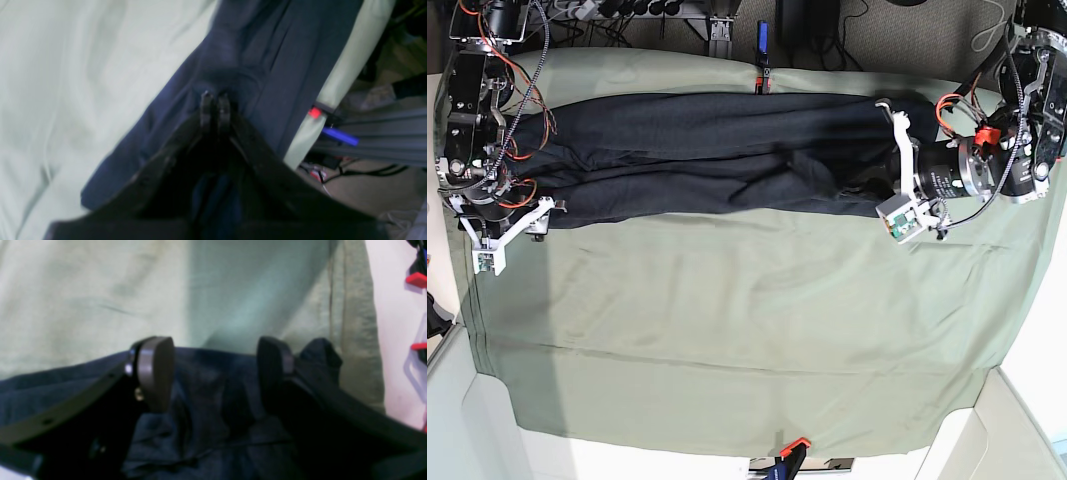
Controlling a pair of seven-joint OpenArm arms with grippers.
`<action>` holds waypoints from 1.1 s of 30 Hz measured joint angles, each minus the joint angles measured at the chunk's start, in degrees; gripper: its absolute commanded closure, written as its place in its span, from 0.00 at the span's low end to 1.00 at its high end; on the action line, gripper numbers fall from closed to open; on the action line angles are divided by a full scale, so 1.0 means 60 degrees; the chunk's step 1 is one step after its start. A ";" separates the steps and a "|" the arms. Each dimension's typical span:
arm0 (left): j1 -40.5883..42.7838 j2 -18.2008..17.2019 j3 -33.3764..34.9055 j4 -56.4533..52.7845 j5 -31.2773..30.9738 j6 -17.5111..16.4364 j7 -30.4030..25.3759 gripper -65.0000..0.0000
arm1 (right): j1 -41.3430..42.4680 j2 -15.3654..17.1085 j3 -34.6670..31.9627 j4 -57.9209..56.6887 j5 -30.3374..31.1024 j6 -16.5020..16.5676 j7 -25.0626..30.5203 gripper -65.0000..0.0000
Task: Fold the T-shirt properly
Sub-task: 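Grasp the strip's end with the left gripper and pull it taut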
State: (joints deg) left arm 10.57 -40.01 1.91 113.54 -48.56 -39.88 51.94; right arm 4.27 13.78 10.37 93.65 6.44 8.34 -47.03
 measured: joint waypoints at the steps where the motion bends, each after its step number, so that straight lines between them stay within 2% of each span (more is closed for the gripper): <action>1: 0.0095 0.0000 -0.0160 -0.0073 0.0164 -0.0004 -0.0029 1.00 | 0.0000 0.0007 0.0000 0.0000 0.0000 0.0000 0.0004 0.40; 6: 0.0543 0.0000 -0.0419 -0.0936 0.0911 -0.0004 -0.0062 1.00 | 0.0000 0.0000 0.0000 0.0000 0.0004 0.0000 0.0007 0.40; 7: 0.0568 0.0000 -0.0419 -0.1228 0.1096 -0.0004 -0.0066 0.92 | 0.0004 0.0000 0.0000 0.0000 0.0000 0.0000 0.0004 0.40; 10: 0.0565 0.0000 -0.0419 -0.1942 0.1876 0.0018 -0.0696 0.47 | 0.0004 0.0007 0.0000 0.0000 -0.0004 0.0000 0.0007 0.40; 11: 0.0561 0.0004 -0.0423 -0.2062 0.2127 0.0022 -0.0816 0.41 | 0.0004 0.0007 0.0000 0.0000 0.0000 0.0000 0.0004 0.40; 12: 0.0565 0.0004 -0.0426 -0.2113 0.2284 0.0022 -0.0809 0.40 | 0.0000 0.0007 0.0000 0.0000 0.0000 0.0000 0.0007 0.40; 14: 0.0579 0.0029 -0.0594 -0.2116 0.2313 0.0699 -0.0805 0.40 | 0.0004 0.0004 0.0000 0.0000 -0.0004 0.0000 0.0007 0.40; 15: 0.0572 0.0040 -0.0838 -0.2116 0.2233 0.0849 -0.0801 0.41 | 0.0004 0.0004 0.0000 0.0000 0.0000 0.0000 0.0007 0.40; 17: 0.0557 0.0025 -0.1490 -0.2116 0.1610 0.0929 -0.0801 0.41 | 0.0004 0.0004 0.0000 0.0000 0.0000 0.0000 0.0007 0.40; 22: 0.0565 0.0412 -0.3391 -0.2116 -0.0528 0.0368 -0.0364 0.41 | 0.0000 0.0004 0.0000 0.0000 0.0000 0.0000 0.0004 0.40; 25: 0.0550 0.0820 -0.4222 -0.2437 -0.1220 0.0302 0.0076 0.41 | 0.0004 0.0004 0.0000 0.0000 0.0000 0.0000 0.0007 0.40; 29: 0.0557 0.1151 -0.4419 -0.3989 -0.1723 0.0208 0.0335 0.40 | 0.0004 0.0004 0.0000 0.0000 0.0004 0.0000 0.0007 0.40; 33: 0.0543 0.1191 -0.4426 -0.5989 -0.2608 0.0146 0.0463 0.40 | 0.0004 0.0007 0.0000 0.0000 0.0004 0.0000 0.0007 0.40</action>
State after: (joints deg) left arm 13.82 -32.86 -24.64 77.60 -64.20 -39.00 54.72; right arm 4.29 13.82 10.37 93.65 6.46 8.34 -46.98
